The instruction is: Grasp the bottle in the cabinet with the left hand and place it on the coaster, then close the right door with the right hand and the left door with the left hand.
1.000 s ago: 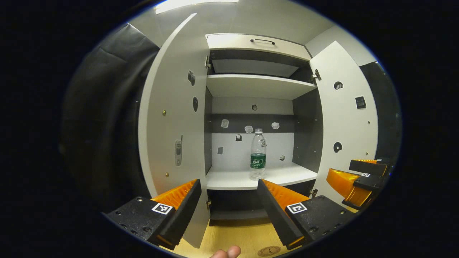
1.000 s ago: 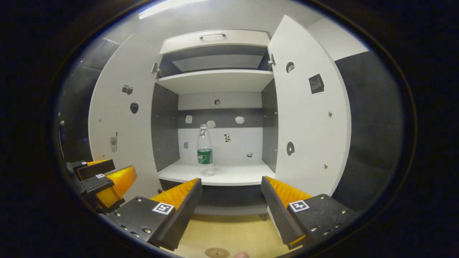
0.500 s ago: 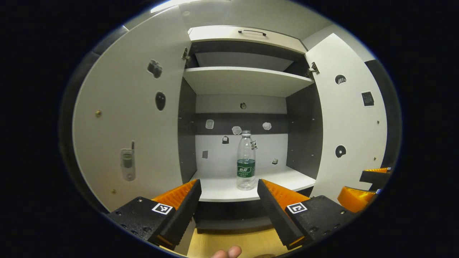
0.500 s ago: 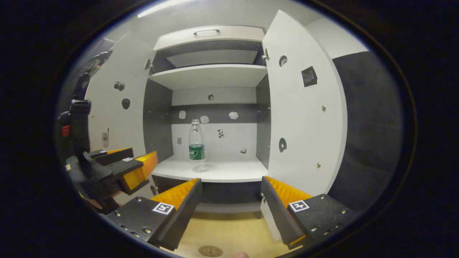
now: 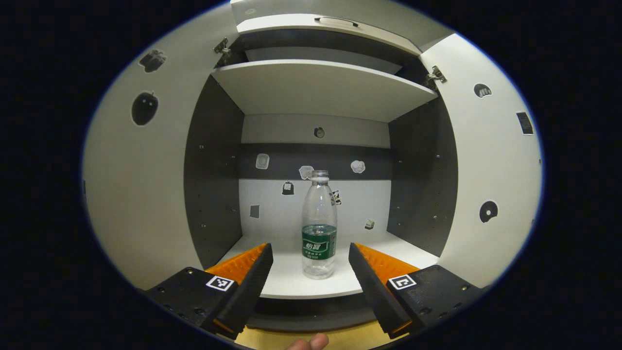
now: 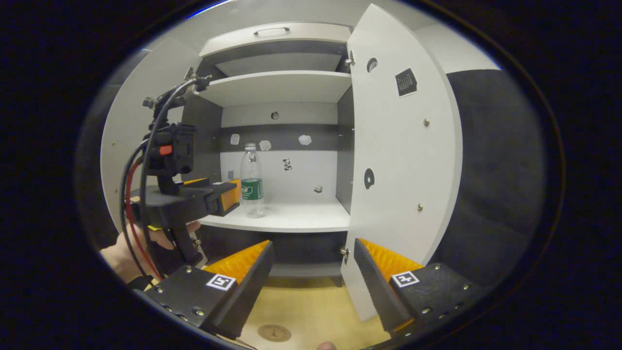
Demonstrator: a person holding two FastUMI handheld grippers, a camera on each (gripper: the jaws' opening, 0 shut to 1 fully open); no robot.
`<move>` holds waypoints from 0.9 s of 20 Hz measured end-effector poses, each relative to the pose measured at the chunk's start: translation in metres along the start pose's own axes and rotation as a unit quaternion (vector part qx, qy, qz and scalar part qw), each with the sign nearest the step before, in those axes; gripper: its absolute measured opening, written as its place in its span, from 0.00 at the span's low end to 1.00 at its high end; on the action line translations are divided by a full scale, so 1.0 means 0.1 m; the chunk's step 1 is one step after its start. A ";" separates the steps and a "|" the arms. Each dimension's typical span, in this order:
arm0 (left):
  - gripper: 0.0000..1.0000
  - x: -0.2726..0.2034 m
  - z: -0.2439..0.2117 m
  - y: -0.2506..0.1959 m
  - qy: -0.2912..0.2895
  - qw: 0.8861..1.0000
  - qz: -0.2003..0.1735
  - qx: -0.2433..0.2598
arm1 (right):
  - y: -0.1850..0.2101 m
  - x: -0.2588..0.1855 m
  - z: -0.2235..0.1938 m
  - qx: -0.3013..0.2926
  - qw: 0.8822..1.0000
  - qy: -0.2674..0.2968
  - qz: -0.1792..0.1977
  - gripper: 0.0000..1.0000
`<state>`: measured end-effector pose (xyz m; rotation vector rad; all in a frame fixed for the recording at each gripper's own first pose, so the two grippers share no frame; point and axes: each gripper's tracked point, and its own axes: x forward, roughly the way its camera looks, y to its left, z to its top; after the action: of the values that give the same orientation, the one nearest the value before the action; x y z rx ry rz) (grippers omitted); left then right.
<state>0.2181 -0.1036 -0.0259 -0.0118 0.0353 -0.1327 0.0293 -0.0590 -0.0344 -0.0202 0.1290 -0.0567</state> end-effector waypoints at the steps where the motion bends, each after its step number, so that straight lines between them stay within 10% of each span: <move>1: 0.99 0.10 -0.01 -0.01 0.003 1.000 0.000 -0.003 | -0.02 0.01 -0.02 -0.004 1.000 0.004 -0.003 1.00; 16: 0.99 1.11 -0.14 -0.09 0.021 1.000 -0.002 0.014 | -0.16 0.03 -0.16 -0.006 0.999 0.028 -0.020 1.00; 18: 0.87 1.14 -0.13 -0.05 0.020 1.000 0.007 0.019 | -0.19 0.03 -0.21 -0.002 0.999 0.033 -0.021 1.00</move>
<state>0.3297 -0.1235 -0.0424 0.0296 0.0719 -0.1202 0.0283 -0.0780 -0.0550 -0.0251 0.1940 -0.0987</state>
